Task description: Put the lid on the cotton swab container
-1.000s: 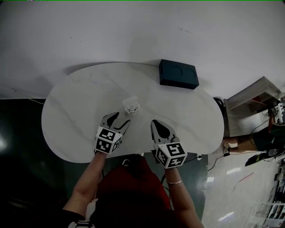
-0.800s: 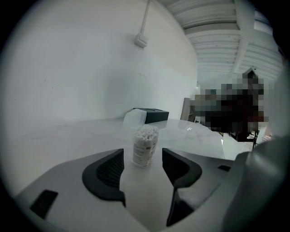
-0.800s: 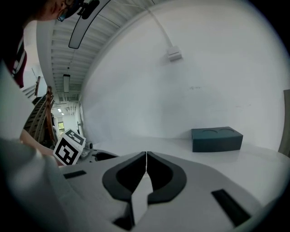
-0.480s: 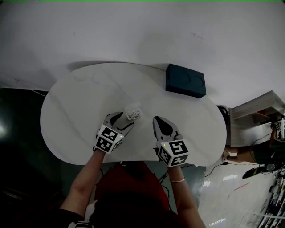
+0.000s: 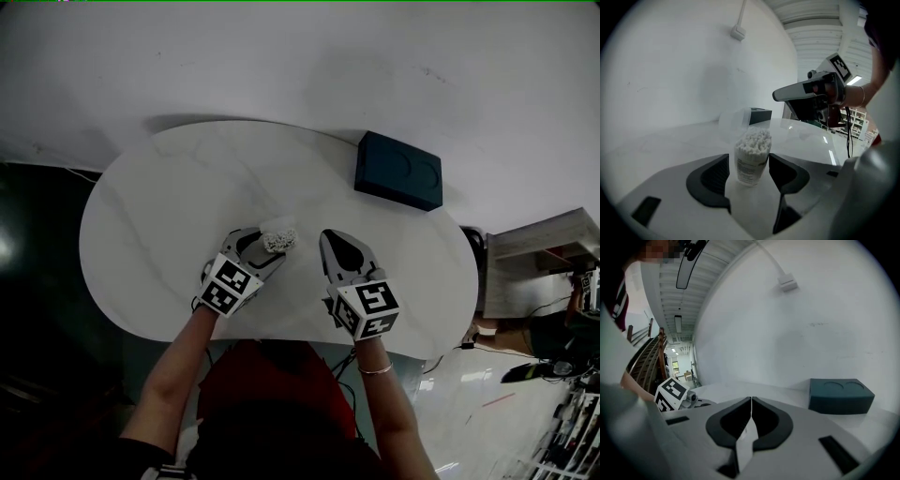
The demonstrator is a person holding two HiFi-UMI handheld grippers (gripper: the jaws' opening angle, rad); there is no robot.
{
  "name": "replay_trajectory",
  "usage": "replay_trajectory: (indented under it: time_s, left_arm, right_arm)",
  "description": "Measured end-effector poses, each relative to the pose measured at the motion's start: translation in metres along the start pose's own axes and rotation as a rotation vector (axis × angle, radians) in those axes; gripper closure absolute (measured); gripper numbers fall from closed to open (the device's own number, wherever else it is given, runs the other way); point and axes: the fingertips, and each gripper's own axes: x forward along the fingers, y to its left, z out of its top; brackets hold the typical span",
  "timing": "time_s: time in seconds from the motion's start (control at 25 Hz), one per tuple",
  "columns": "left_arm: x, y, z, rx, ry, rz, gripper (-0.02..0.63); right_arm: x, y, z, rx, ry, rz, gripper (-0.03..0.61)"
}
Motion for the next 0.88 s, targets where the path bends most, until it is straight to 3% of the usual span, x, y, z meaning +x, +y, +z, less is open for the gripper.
replay_trajectory:
  time_s: [0.52, 0.88]
  left_arm:
    - [0.005, -0.005, 0.002, 0.046, 0.003, -0.017, 0.367]
    - [0.006, -0.005, 0.001, 0.059, 0.002, -0.022, 0.370]
  right_arm:
    - [0.035, 0.004, 0.007, -0.050, 0.055, 0.101, 0.563]
    - [0.074, 0.014, 0.016, -0.093, 0.137, 0.228, 0.563]
